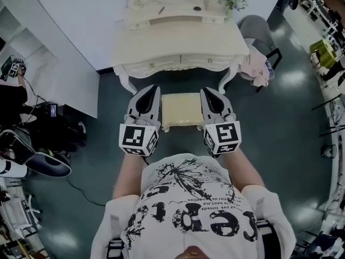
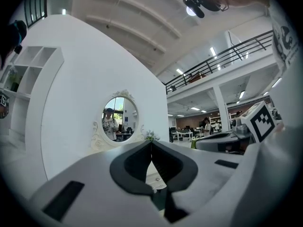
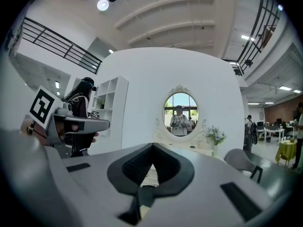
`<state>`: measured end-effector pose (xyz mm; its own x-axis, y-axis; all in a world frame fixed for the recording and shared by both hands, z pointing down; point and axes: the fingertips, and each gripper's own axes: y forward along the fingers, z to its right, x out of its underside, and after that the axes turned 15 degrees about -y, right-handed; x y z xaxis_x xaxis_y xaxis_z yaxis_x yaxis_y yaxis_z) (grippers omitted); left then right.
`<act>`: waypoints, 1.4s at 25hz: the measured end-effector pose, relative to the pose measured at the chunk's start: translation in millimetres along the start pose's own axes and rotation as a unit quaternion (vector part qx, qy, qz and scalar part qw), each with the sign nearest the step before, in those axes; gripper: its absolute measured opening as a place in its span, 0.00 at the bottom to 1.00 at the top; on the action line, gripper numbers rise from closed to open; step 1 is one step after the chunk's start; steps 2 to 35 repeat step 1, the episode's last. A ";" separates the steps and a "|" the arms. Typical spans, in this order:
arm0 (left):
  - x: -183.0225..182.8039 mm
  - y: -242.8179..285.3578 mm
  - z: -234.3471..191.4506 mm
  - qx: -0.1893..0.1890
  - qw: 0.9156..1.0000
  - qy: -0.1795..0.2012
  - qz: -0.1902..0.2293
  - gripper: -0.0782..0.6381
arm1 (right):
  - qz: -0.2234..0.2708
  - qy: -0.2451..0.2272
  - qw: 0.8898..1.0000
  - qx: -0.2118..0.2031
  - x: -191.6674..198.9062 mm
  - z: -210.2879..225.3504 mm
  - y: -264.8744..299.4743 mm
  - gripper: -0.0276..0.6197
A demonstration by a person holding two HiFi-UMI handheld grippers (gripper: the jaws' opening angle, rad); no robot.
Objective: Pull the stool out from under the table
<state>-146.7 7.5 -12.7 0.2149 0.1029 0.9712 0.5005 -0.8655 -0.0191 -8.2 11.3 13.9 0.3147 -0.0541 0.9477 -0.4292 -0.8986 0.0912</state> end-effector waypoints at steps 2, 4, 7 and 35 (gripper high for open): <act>-0.9 0.6 -1.0 -0.001 1.000 -0.001 0.000 0.14 | 0.000 -0.007 1.000 0.001 -1.0 0.0 0.4 0.07; -0.9 0.6 -1.0 -0.001 1.000 -0.001 0.000 0.14 | 0.000 -0.007 1.000 0.001 -1.0 0.0 0.4 0.07; -0.9 0.6 -1.0 -0.001 1.000 -0.001 0.000 0.14 | 0.000 -0.007 1.000 0.001 -1.0 0.0 0.4 0.07; -0.9 0.6 -1.0 -0.001 1.000 -0.001 0.000 0.14 | 0.000 -0.007 1.000 0.001 -1.0 0.0 0.4 0.07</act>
